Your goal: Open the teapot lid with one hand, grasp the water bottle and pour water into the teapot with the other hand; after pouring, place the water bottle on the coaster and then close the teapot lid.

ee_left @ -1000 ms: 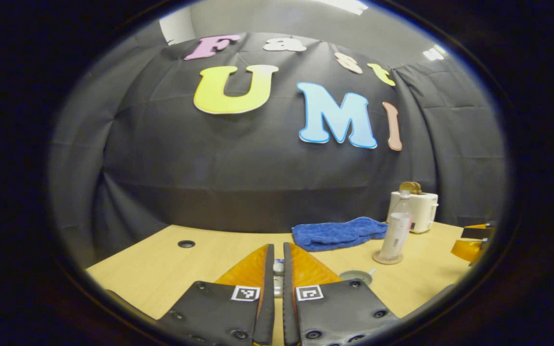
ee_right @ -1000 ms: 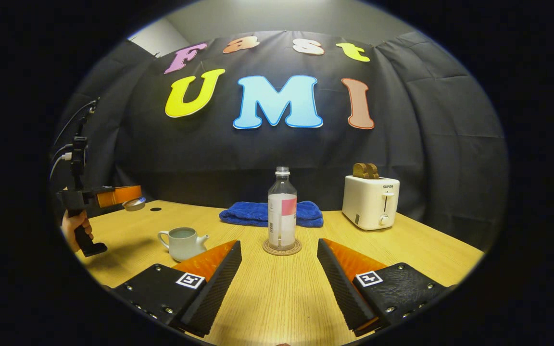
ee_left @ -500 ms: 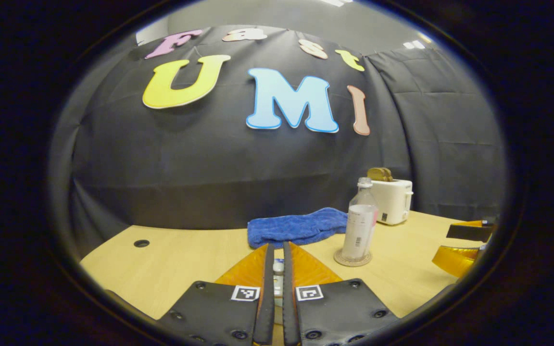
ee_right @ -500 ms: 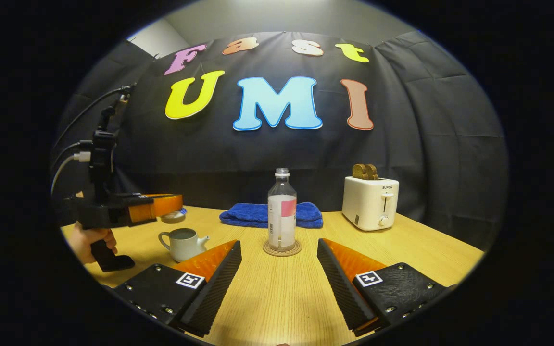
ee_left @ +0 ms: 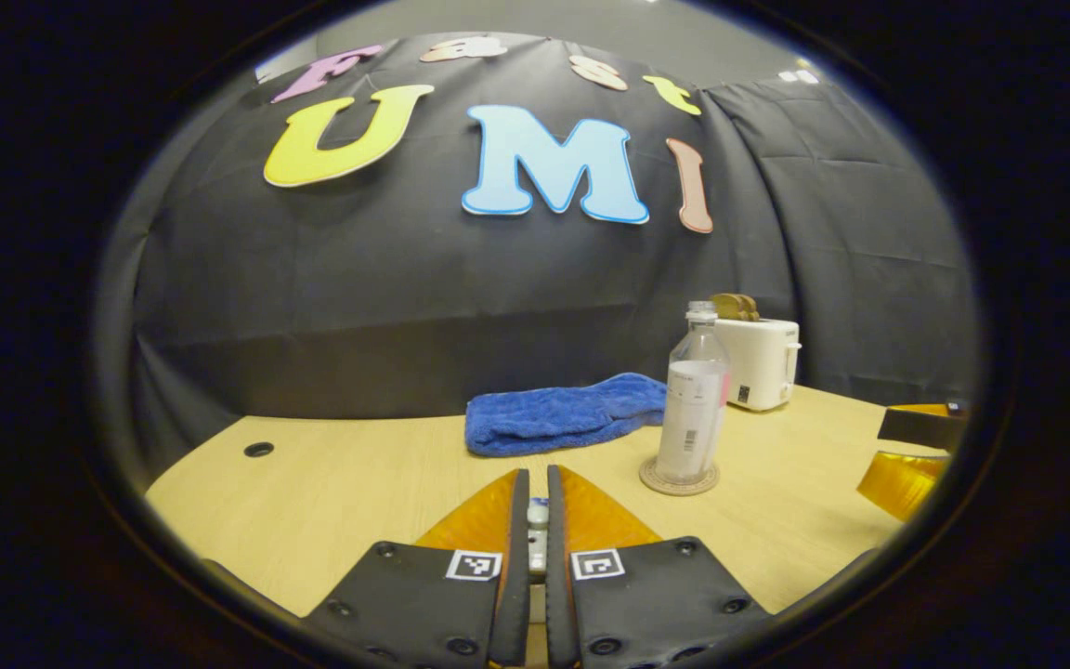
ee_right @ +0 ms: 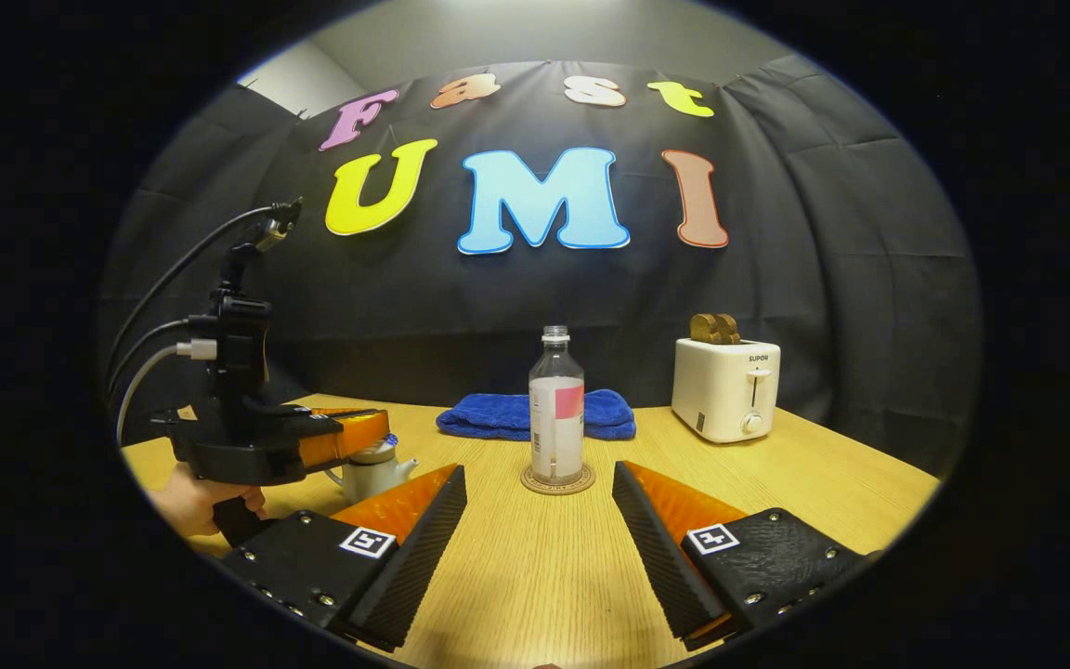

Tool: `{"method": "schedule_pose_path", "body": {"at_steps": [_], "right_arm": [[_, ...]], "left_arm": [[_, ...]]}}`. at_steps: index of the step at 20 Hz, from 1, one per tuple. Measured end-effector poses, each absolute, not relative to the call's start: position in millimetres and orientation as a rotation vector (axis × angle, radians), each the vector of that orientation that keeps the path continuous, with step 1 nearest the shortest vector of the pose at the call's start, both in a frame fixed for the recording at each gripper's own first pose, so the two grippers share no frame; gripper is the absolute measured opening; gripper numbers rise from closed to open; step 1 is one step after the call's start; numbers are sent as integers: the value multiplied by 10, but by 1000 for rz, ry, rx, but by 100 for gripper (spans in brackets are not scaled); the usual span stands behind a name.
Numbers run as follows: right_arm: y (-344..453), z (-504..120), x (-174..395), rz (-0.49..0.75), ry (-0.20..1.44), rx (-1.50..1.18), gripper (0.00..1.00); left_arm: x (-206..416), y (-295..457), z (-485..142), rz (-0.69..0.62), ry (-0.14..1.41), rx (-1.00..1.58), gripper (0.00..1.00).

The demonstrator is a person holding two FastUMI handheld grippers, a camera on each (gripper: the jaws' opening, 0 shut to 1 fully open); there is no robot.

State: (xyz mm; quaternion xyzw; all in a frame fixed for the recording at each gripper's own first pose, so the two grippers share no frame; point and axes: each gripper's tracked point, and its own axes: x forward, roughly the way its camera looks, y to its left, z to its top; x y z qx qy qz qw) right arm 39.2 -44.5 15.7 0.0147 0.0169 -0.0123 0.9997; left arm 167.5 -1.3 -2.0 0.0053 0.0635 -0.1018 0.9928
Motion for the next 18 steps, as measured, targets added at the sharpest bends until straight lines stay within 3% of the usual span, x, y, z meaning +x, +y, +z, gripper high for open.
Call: {"method": "schedule_pose_path", "body": {"at_steps": [10,18], "right_arm": [[-407,92,412,-18,50,22,98],[-458,164,390,-41,22,5,98]], "left_arm": [[1645,19,-184,-197,143,-43,13],[1521,82,-33,-173,119,-66,20]]}}
